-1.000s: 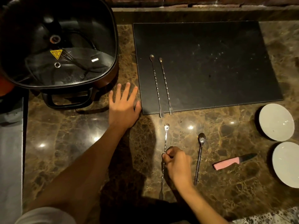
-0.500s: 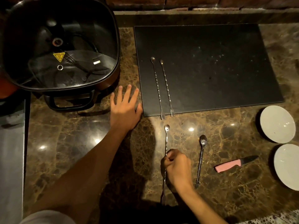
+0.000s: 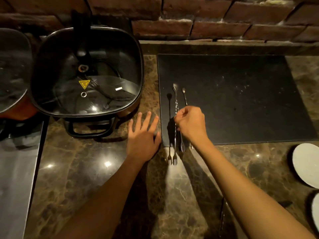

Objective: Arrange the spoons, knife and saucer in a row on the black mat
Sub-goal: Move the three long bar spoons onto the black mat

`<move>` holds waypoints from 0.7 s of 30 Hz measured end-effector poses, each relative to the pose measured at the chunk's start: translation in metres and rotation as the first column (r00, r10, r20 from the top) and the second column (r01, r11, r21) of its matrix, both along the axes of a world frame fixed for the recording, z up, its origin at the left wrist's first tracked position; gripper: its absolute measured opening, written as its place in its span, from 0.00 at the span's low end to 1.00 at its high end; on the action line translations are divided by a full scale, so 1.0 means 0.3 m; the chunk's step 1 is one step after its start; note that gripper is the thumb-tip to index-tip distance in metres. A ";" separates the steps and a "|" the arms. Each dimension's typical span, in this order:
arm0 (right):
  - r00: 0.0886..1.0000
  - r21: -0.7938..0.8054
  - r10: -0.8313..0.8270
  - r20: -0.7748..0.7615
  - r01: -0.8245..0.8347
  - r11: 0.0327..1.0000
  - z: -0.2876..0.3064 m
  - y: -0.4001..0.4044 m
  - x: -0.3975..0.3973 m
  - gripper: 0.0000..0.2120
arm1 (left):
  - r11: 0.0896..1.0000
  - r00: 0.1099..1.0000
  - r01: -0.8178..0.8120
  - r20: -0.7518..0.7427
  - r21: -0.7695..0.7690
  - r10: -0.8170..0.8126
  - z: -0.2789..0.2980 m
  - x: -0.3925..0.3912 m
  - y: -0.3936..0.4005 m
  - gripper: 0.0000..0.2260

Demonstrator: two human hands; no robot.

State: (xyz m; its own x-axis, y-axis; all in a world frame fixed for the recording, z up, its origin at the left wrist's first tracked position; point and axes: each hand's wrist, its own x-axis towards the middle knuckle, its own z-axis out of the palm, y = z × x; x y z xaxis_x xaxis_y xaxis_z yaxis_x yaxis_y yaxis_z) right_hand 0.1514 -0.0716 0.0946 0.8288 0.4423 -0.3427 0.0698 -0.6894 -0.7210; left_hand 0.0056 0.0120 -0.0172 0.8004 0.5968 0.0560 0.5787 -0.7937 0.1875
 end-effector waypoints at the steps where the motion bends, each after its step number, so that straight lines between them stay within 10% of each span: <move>1: 1.000 -0.011 0.011 -0.002 -0.011 1.000 -0.014 0.035 0.028 0.08 | 1.000 1.000 0.002 -0.003 -0.019 -0.002 0.002 -0.001 -0.001 0.27; 21: 0.970 -0.258 0.162 0.180 -0.112 0.960 -0.144 0.194 0.055 0.06 | 0.999 1.000 0.020 -0.001 -0.046 -0.020 0.007 -0.005 0.002 0.27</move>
